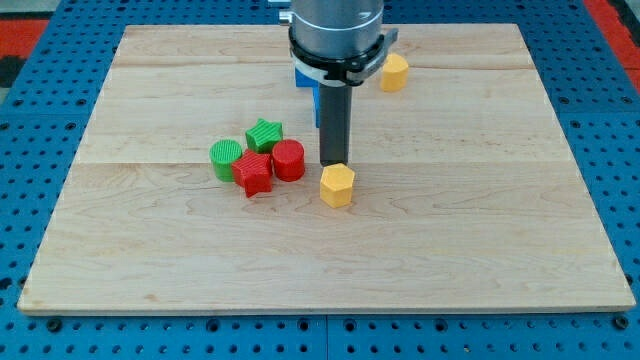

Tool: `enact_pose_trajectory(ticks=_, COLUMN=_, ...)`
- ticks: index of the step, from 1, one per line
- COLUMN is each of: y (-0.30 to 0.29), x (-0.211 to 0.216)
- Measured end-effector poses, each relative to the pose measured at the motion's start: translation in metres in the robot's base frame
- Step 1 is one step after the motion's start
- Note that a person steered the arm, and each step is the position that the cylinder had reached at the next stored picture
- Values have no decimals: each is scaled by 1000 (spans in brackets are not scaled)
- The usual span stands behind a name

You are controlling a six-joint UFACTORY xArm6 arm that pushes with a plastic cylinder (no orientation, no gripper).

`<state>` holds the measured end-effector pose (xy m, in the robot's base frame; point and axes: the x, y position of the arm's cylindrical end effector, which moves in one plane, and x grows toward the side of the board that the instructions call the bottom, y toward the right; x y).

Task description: Move the yellow hexagon to the bottom center of the board

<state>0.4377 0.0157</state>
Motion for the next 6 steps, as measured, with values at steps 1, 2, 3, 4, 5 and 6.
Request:
enact_pose_trajectory(ticks=1, y=22, x=-41)
enact_pose_trajectory(ticks=2, y=14, x=8)
enact_pose_trajectory(ticks=3, y=-19, x=71)
enact_pose_trajectory(ticks=4, y=-36, x=106)
enact_pose_trajectory(ticks=5, y=22, x=103)
enact_pose_trajectory(ticks=6, y=89, x=76)
